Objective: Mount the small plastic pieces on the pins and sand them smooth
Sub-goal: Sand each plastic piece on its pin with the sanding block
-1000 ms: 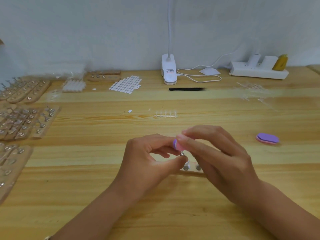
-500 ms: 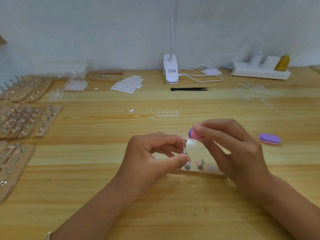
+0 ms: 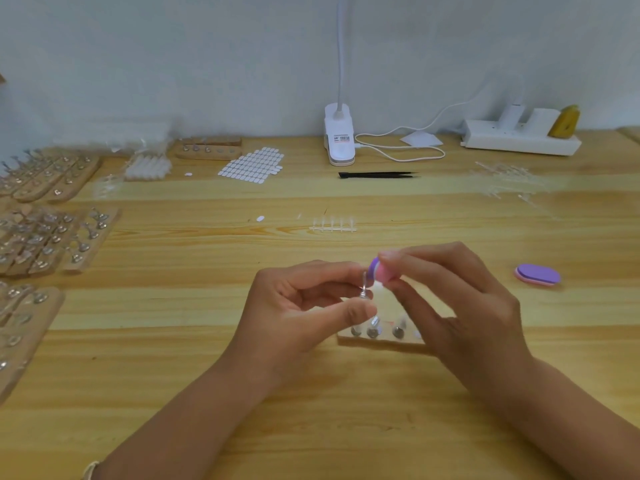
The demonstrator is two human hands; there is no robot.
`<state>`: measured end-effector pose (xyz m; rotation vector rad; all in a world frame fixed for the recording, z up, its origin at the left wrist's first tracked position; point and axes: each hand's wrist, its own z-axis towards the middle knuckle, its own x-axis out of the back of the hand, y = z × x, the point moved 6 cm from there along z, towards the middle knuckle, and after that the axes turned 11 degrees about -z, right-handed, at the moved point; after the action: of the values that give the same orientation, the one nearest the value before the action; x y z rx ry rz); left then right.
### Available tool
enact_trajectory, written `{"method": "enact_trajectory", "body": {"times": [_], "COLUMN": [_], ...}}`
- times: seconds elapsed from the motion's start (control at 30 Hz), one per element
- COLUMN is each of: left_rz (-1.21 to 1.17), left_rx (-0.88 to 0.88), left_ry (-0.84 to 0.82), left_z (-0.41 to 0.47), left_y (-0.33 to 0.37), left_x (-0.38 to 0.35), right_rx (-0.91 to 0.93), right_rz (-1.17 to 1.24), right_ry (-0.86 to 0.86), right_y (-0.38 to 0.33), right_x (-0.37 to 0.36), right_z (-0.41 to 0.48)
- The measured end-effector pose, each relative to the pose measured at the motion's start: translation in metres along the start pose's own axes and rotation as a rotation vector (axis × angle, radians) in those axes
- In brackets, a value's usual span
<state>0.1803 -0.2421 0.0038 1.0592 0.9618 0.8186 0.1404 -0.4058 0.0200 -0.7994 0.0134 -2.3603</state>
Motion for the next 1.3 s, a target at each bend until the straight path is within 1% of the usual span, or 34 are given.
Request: {"method": "enact_trajectory", "body": {"times": [0.07, 0.13, 0.2, 0.27, 0.4, 0.47, 0.53, 0.67, 0.7, 0.77, 0.83, 0.87, 0.93, 1.0, 1.03, 1.1, 1.2, 1.3], "left_rz": [-0.038, -0.047, -0.065, -0.091, -0.164, -0.179, -0.206, -0.277, -0.282, -0.286, -0.298, -0.316, -0.322, -0.288, -0.274, -0.257, -0.200, -0.093], "left_rx": [-0.005, -0.005, 0.012, 0.029, 0.080, 0.102, 0.129, 0.174, 0.179, 0.184, 0.197, 0.207, 0.204, 0.187, 0.174, 0.155, 0.140, 0.101], "left_ry": [0.000, -0.014, -0.038, -0.049, -0.002, -0.031, -0.053, -0.034, -0.040, -0.058, -0.065, -0.062, -0.063, -0.078, -0.076, -0.056, -0.059, -0.060], "left_z": [0.001, 0.002, 0.002, 0.001, 0.002, 0.002, 0.001, 0.001, 0.000, 0.000, 0.000, 0.000, 0.000, 0.000, 0.001, 0.002, 0.001, 0.000], "left_y": [0.000, 0.000, -0.003, -0.004, -0.008, -0.010, -0.013, -0.014, -0.014, -0.015, -0.016, -0.016, -0.015, -0.014, -0.015, -0.016, -0.015, -0.014], "left_x": [0.002, 0.000, -0.002, -0.002, 0.002, -0.001, -0.003, -0.002, -0.003, -0.006, -0.007, -0.006, -0.004, -0.003, -0.003, -0.002, -0.004, -0.005], "right_rx": [-0.071, -0.089, -0.046, -0.007, -0.074, -0.033, 0.024, -0.086, -0.075, 0.015, 0.068, 0.040, -0.129, -0.321, -0.377, -0.419, -0.407, -0.359], "right_rz": [-0.010, 0.043, 0.098, 0.090, 0.058, 0.079, 0.075, 0.039, 0.043, 0.056, 0.052, 0.037, 0.046, 0.141, 0.196, 0.310, 0.482, 0.495], "right_ry": [0.010, 0.039, 0.046, 0.035, 0.050, 0.087, 0.085, 0.083, 0.103, 0.127, 0.105, 0.085, 0.044, 0.037, 0.037, -0.020, -0.174, -0.245], "right_y": [0.010, 0.006, -0.005, -0.008, 0.003, -0.004, -0.009, 0.005, 0.003, -0.008, -0.011, -0.006, 0.012, 0.026, 0.029, 0.028, 0.021, 0.009], "right_x": [0.003, 0.005, 0.003, 0.002, 0.005, 0.006, 0.004, 0.006, 0.008, 0.008, 0.005, 0.003, 0.003, 0.007, 0.008, 0.006, -0.001, -0.002], "right_z": [0.001, 0.002, 0.001, 0.000, 0.001, 0.001, 0.000, 0.002, 0.002, 0.002, 0.001, 0.002, 0.003, 0.003, 0.003, 0.001, -0.002, 0.000]}}
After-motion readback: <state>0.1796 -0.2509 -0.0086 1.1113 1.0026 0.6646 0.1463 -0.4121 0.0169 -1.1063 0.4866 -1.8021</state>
